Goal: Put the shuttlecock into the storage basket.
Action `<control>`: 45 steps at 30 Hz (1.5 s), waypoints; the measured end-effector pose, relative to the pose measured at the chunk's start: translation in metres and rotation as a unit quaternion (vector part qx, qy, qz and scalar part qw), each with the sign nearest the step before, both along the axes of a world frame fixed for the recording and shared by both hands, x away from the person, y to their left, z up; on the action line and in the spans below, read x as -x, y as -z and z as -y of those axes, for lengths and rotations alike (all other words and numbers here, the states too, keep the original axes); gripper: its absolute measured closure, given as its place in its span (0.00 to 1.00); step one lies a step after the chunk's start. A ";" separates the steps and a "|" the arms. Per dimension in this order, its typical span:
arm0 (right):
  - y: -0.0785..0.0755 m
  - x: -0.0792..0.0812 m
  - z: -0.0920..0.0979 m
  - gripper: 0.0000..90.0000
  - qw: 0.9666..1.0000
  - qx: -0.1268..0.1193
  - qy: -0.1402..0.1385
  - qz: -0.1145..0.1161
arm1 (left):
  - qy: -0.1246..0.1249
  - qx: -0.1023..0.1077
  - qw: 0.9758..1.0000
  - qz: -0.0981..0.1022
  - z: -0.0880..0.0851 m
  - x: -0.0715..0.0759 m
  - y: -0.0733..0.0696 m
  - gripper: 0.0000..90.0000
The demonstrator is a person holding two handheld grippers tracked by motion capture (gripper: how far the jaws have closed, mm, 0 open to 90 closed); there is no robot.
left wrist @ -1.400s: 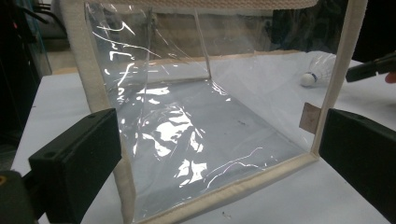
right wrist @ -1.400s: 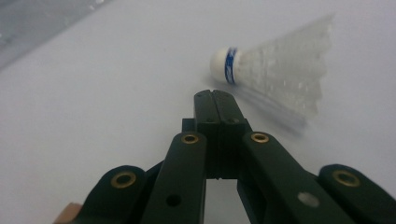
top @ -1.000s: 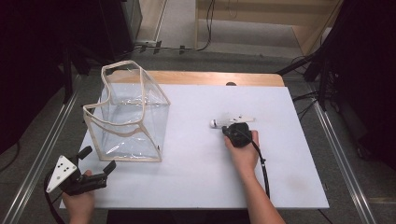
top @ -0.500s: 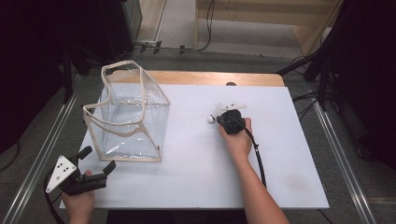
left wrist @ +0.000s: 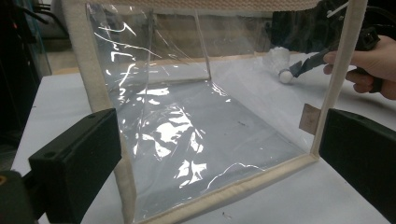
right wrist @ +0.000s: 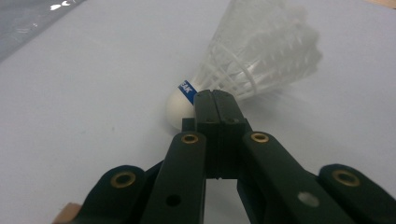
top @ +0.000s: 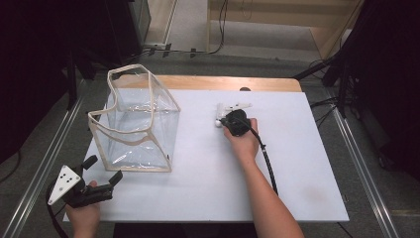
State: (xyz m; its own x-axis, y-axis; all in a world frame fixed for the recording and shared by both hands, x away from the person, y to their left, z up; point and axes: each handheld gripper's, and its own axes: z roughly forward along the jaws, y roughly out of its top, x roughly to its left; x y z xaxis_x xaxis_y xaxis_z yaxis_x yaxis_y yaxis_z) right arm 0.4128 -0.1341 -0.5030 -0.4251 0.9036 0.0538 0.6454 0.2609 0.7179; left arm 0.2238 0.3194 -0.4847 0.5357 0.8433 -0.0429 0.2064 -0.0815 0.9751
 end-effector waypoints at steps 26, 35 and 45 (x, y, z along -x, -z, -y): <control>-0.021 -0.006 -0.026 0.01 0.998 -0.034 -0.046 -0.015 | 0.001 0.001 1.000 0.000 0.000 0.000 0.000 0.00; -0.007 -0.015 -0.036 0.38 0.997 -0.019 -0.047 -0.058 | 0.001 0.003 1.000 0.001 -0.001 0.000 0.000 0.00; -0.002 -0.018 -0.047 0.58 0.996 -0.014 -0.074 -0.048 | 0.001 0.003 1.000 0.000 -0.001 0.000 0.000 0.00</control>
State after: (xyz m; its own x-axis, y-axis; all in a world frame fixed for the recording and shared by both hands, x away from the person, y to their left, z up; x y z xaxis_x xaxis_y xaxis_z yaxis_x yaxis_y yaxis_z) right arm 0.4306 -0.0874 -0.5006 -0.5452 0.8289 0.1250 0.6677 0.3392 0.6627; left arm 0.2241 0.3204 -0.4845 0.5371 0.8421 -0.0478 0.2057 -0.0758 0.9757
